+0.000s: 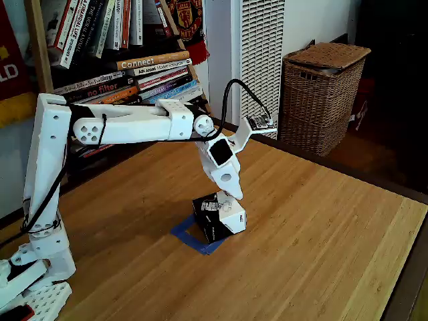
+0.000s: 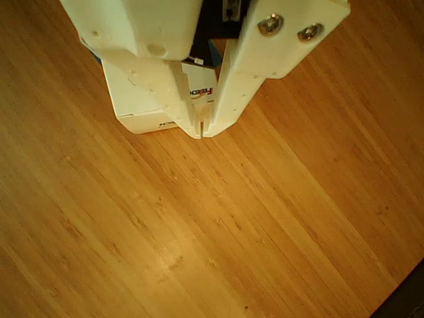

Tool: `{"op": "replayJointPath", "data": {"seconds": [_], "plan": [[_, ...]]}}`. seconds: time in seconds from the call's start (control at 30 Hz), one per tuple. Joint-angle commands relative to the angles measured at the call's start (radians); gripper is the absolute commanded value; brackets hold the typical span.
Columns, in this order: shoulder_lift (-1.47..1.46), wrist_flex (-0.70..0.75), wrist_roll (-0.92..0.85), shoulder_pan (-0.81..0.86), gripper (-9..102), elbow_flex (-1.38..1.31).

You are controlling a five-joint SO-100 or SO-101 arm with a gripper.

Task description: Push the box on top of the target

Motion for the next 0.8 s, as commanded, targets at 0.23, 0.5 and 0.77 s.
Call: {"op": "replayJointPath", "data": {"seconds": [0.23, 0.5, 0.77], "plan": [[0.083, 0.006, 0.008, -0.015, 0, 0.008], [0.109, 0.012, 0.012, -0.025, 0, 0.032], [0.121, 0.011, 0.012, -0.031, 0, 0.048]]}}
